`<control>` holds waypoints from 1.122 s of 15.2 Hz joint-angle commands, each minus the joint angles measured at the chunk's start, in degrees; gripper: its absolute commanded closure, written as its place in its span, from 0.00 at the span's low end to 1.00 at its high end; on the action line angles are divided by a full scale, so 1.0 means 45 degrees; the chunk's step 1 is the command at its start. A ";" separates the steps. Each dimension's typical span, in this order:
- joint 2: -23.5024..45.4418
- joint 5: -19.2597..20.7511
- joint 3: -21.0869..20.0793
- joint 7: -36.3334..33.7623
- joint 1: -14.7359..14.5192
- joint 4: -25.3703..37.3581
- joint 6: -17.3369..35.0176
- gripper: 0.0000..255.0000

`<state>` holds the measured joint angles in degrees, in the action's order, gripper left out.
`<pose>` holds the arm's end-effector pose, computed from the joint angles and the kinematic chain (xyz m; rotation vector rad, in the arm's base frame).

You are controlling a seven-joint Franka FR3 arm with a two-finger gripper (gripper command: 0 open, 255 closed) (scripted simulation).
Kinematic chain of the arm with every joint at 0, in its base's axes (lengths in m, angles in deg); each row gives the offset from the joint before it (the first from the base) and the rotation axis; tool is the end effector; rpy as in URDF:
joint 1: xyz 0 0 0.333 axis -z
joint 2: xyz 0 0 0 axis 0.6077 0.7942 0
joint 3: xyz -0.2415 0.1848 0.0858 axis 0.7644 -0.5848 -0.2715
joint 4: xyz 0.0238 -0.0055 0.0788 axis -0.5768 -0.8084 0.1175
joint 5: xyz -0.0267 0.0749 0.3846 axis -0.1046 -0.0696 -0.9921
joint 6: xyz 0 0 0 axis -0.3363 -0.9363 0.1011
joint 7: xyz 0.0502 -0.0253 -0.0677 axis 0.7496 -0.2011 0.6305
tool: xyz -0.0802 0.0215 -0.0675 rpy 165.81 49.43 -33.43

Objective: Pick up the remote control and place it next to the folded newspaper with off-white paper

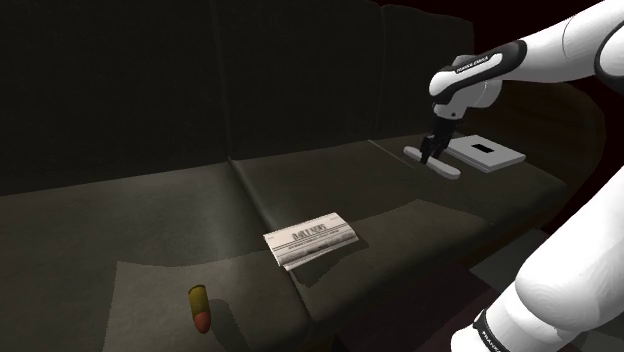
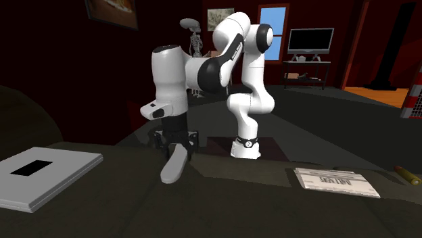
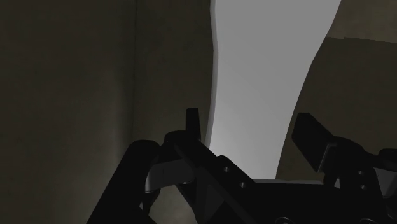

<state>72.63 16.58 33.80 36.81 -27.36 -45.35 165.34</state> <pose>0.4246 -0.3204 0.4170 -3.1240 0.1075 0.0376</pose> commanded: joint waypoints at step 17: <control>-0.4849 0.0846 -0.3278 -0.5526 -0.1621 -0.4511 -0.0268 1.00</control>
<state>51.91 20.55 20.03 13.39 -34.22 -64.31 163.91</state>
